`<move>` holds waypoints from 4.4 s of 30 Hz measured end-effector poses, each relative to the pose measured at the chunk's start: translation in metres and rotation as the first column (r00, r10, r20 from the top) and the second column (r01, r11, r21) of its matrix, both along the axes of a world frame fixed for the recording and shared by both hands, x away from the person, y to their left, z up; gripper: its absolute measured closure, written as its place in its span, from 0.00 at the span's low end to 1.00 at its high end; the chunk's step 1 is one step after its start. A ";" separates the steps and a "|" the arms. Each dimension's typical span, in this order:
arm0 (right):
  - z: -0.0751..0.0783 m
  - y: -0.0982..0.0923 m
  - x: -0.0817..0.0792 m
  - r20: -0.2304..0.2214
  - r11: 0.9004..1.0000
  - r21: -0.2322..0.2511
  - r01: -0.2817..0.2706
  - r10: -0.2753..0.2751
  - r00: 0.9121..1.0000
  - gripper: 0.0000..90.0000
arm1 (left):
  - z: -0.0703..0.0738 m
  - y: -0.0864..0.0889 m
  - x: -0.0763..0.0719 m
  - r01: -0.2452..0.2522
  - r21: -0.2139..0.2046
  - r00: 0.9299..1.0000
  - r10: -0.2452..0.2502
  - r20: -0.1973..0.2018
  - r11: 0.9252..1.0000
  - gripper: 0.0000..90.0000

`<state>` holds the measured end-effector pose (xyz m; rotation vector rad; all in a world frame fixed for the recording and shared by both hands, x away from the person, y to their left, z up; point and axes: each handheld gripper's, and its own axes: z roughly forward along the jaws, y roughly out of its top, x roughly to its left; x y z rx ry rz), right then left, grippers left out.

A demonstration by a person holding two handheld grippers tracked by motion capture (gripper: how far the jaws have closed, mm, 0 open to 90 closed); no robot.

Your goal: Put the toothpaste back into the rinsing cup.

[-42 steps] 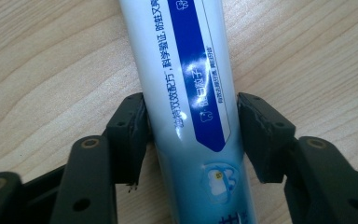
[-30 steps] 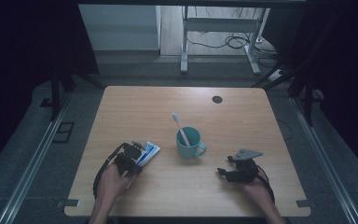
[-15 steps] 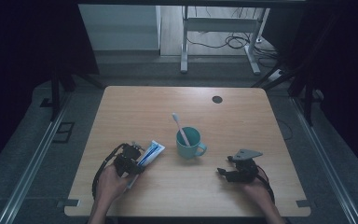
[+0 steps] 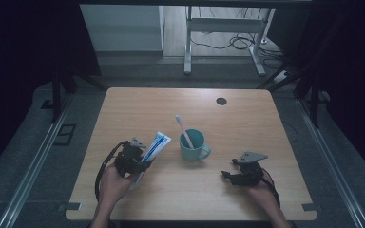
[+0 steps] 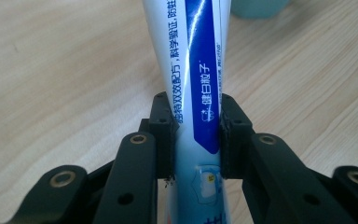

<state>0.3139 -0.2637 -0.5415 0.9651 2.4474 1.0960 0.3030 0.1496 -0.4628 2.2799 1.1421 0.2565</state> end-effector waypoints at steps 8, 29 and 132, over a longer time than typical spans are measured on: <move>0.000 0.000 0.000 0.000 1.000 -0.001 0.000 0.000 1.000 0.33 | 0.006 0.001 -0.004 0.005 -0.041 0.997 -0.002 0.076 0.999 0.79; 0.000 0.000 0.000 -0.001 1.000 0.001 0.000 0.000 1.000 0.33 | 0.025 -0.021 -0.008 0.135 -0.144 0.977 -0.107 0.186 0.980 0.79; 0.000 -0.004 0.001 -0.012 1.000 0.016 -0.018 0.018 1.000 0.33 | 0.034 -0.149 0.077 0.121 -0.311 0.895 0.032 0.445 0.943 0.79</move>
